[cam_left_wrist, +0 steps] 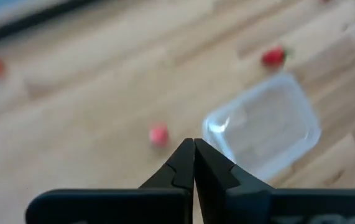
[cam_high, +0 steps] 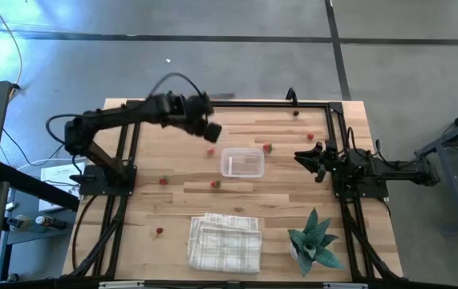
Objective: Pick and placing Produce into tupperware
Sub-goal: Put the strawberry into the transparent bin
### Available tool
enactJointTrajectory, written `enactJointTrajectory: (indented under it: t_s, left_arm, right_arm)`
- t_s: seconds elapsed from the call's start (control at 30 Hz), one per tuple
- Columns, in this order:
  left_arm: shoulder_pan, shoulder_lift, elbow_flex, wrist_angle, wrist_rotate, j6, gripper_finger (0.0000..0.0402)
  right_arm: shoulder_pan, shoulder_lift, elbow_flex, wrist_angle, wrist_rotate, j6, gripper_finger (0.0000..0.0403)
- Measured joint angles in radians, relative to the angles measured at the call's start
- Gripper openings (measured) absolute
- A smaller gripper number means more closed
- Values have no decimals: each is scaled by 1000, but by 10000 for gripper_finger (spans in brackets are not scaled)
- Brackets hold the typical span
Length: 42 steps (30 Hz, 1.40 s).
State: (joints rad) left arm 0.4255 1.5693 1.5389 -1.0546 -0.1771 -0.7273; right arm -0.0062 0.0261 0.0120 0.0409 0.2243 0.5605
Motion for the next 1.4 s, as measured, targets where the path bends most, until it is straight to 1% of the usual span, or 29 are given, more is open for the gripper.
enactJointTrajectory:
  t_s: [0.13,0.23,0.27,0.3,0.37,0.4,0.47,0.53,0.7,0.97,1.07,1.1,1.2,1.4]
  left_arm:
    - [97,5,68,34,5,137,5]
    - [181,9,92,27,32,258,10]
    - [208,9,98,19,51,271,12]
    - [240,8,102,8,73,249,13]
    - [303,8,103,-36,98,122,14]
    - [329,10,103,-64,97,65,13]
    - [371,25,103,-110,64,-11,9]
    - [409,46,102,-156,48,-63,4]
    - [466,139,102,-172,57,-167,3]
    - [484,326,102,-127,35,-330,5]
    - [484,383,102,-79,67,-362,11]
    - [484,400,102,-66,94,-388,13]
    - [485,434,102,-41,142,-453,21]
    - [493,453,102,-65,120,-536,32]
  right_arm:
    - [0,0,0,0,0,0,117]
    - [0,0,0,0,0,10,117]
    - [0,0,0,0,0,11,117]
    - [0,0,0,0,0,11,117]
    - [0,0,0,0,0,11,117]
    - [0,0,0,0,1,10,117]
    - [0,0,0,0,1,9,117]
    - [0,0,0,0,1,8,117]
    - [0,0,0,0,2,8,117]
    - [0,0,0,0,2,8,117]
    - [0,0,0,0,2,16,117]
    - [0,0,0,0,2,20,117]
    - [0,0,0,0,2,26,117]
    - [0,0,0,0,2,37,117]
